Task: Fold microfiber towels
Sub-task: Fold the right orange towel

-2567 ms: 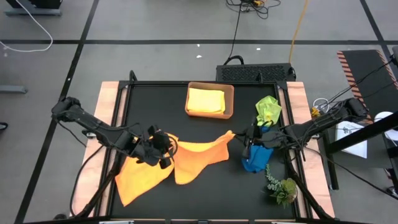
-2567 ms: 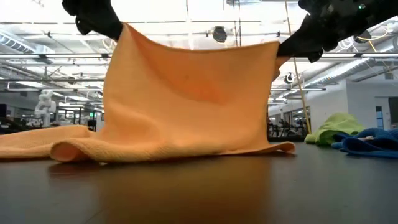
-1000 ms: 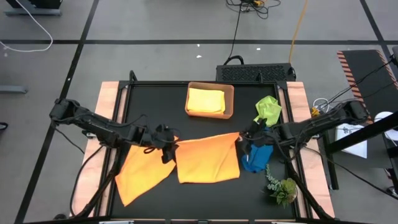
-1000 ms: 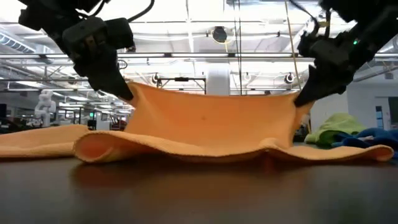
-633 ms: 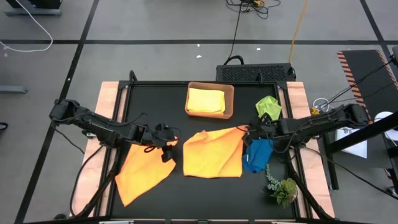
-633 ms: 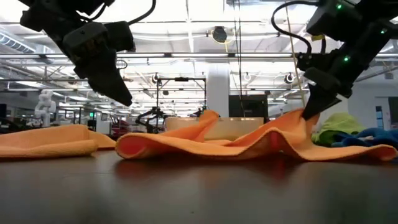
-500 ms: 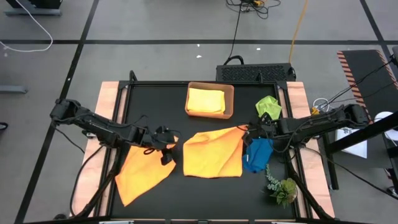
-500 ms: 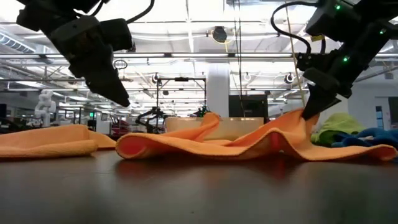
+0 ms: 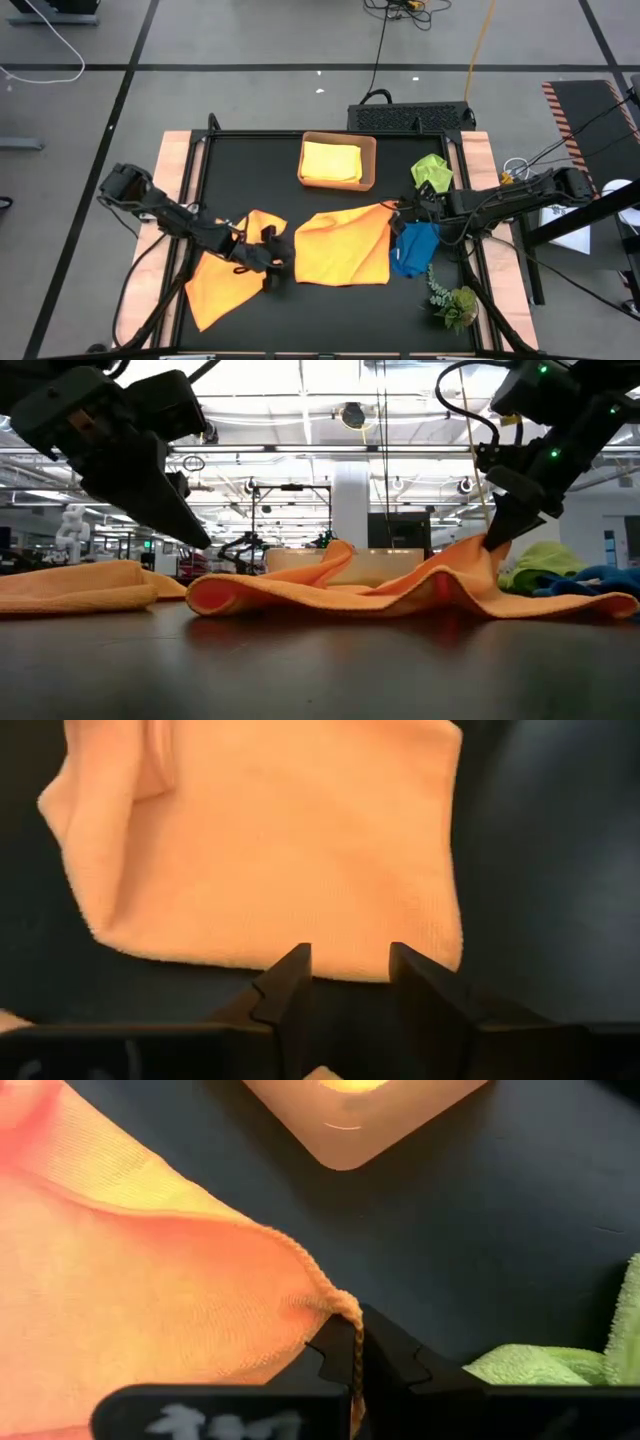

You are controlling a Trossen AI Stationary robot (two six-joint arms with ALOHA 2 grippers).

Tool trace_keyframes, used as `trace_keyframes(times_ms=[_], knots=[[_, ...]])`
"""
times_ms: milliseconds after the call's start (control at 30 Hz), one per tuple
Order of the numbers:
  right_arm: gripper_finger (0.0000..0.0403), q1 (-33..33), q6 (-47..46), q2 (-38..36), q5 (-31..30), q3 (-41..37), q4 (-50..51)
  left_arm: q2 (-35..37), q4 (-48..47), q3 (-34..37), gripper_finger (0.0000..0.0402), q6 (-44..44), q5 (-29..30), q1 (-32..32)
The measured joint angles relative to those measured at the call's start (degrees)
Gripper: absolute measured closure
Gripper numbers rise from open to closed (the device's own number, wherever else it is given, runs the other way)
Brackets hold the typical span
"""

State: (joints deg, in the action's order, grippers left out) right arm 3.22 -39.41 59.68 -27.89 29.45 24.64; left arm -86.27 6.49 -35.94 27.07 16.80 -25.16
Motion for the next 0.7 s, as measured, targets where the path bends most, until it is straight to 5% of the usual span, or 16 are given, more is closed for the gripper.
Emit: trace_keyframes(times_ms=[433,700], knots=[[0.0359,1.16,2.46,-0.62,1.26,0.0,-1.59,0.36,6.78,-0.04,0.0278,-2.49,-4.62,-4.74],[0.0349,2.89,10.17,-1.95,-0.71,0.01,-14.23,0.38,8.2,-0.04,0.0277,-4.32,-1.41,-8.05]])
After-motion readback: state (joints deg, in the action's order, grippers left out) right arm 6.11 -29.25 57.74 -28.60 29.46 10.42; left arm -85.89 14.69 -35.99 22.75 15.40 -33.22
